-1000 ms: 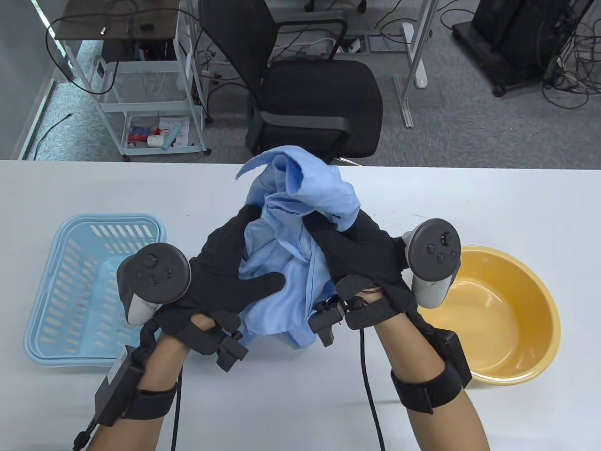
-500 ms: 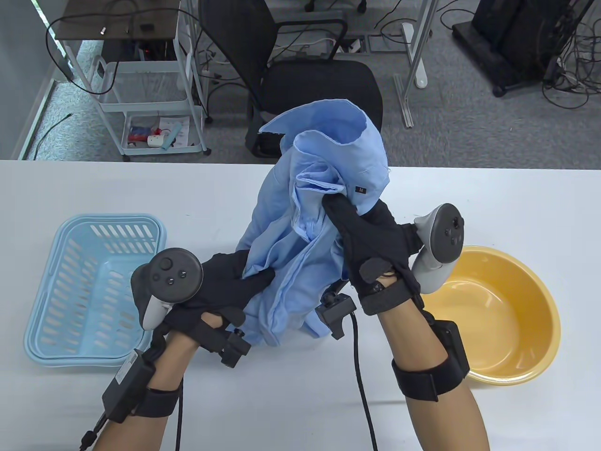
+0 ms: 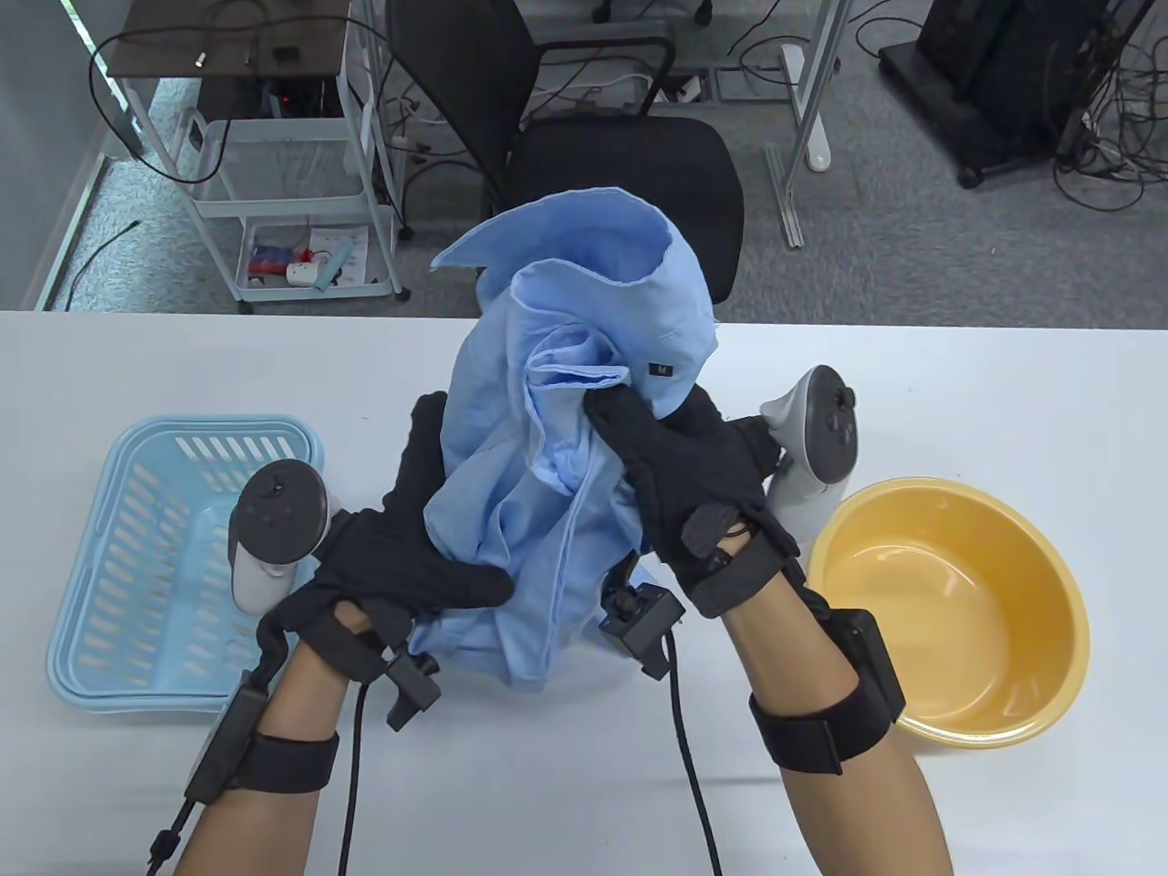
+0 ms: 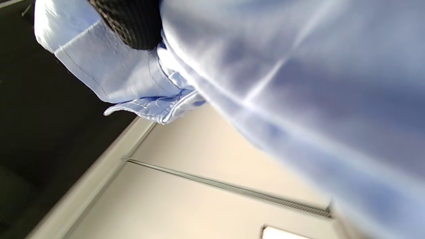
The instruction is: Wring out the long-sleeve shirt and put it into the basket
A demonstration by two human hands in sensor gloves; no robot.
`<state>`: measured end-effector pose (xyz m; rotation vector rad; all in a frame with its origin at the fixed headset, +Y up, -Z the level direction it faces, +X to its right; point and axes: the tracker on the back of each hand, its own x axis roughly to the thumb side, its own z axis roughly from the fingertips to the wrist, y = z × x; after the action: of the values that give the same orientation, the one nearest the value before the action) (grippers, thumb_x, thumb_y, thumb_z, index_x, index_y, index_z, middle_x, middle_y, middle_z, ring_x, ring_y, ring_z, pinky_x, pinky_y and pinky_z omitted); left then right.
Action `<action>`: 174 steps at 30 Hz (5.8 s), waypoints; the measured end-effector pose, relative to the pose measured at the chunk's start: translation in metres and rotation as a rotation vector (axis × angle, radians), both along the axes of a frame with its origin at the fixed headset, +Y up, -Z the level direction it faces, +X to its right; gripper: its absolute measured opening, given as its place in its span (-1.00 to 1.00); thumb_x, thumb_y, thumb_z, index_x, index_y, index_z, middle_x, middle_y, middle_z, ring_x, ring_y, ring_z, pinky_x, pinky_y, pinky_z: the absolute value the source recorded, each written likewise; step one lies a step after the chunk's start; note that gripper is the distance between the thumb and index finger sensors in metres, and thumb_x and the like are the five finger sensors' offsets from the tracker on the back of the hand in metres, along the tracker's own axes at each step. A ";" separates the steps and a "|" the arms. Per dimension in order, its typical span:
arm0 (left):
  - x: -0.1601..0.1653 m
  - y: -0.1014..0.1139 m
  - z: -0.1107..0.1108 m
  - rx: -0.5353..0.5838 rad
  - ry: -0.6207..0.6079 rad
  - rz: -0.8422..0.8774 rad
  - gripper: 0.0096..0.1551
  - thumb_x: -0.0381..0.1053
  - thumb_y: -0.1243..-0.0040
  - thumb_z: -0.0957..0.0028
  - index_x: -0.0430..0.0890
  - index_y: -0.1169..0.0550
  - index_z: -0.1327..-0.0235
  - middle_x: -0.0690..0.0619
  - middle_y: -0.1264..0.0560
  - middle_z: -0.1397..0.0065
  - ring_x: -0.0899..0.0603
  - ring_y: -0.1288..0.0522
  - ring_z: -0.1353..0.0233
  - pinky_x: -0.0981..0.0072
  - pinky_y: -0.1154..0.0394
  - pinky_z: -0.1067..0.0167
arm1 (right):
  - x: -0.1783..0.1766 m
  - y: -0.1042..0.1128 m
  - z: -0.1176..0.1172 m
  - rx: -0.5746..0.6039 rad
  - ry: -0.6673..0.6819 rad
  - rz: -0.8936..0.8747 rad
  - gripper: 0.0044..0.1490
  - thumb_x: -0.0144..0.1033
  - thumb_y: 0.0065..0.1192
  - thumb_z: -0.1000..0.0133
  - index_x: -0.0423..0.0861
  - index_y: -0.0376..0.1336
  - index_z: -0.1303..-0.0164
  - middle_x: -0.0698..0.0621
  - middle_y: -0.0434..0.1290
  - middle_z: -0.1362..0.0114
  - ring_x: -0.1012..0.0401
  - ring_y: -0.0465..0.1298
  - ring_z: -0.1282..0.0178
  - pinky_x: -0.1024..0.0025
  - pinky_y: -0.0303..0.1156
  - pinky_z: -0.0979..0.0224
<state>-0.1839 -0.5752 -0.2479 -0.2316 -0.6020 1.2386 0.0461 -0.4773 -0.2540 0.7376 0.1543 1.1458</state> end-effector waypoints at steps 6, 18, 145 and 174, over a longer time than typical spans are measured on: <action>0.020 0.008 0.000 0.007 -0.047 -0.046 0.46 0.45 -0.63 0.43 -0.05 -0.17 -0.68 0.18 -0.42 -0.49 -0.19 -0.50 -0.55 -0.66 0.04 -0.54 | -0.006 0.024 0.003 0.101 -0.149 0.123 -0.42 -0.03 0.19 -0.29 0.07 0.22 -0.51 -0.03 0.29 -0.61 -0.07 0.31 -0.64 -0.29 0.12 -0.68; 0.005 -0.032 0.000 -0.105 -0.410 0.149 0.77 0.63 -0.57 0.49 0.05 0.31 -0.58 -0.19 0.48 -0.66 -0.43 0.37 -0.77 -0.73 0.33 -0.41 | -0.005 0.040 0.010 0.114 -0.156 0.055 -0.44 -0.09 0.21 -0.29 0.02 0.25 -0.48 -0.05 0.35 -0.55 -0.07 0.40 -0.54 -0.20 0.29 -0.63; -0.022 -0.029 0.046 0.194 -0.170 0.441 -0.52 -0.13 -0.59 0.29 0.21 -0.71 0.07 0.33 -0.69 -0.20 -0.08 -0.52 -0.60 -0.54 -0.14 -0.56 | 0.060 -0.120 0.041 0.522 -0.916 0.716 -0.26 -0.17 0.56 -0.13 -0.28 0.24 -0.33 -0.21 0.59 -0.17 -0.07 0.73 0.04 0.17 0.81 0.06; -0.010 -0.098 0.051 -0.021 -0.003 0.171 0.75 0.61 -0.50 0.38 -0.02 0.34 -0.64 -0.21 0.42 -0.66 -0.54 0.29 -0.69 -0.77 0.19 -0.33 | 0.084 -0.158 0.054 0.090 -0.849 0.222 -0.25 -0.42 0.45 -0.17 -0.21 0.10 -0.49 -0.19 0.39 -0.44 -0.15 0.55 -0.31 0.01 0.63 -0.30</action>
<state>-0.1937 -0.6734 -0.1970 -0.2033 -0.6214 1.4104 0.1303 -0.6352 -0.2001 0.2647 -0.5435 1.5963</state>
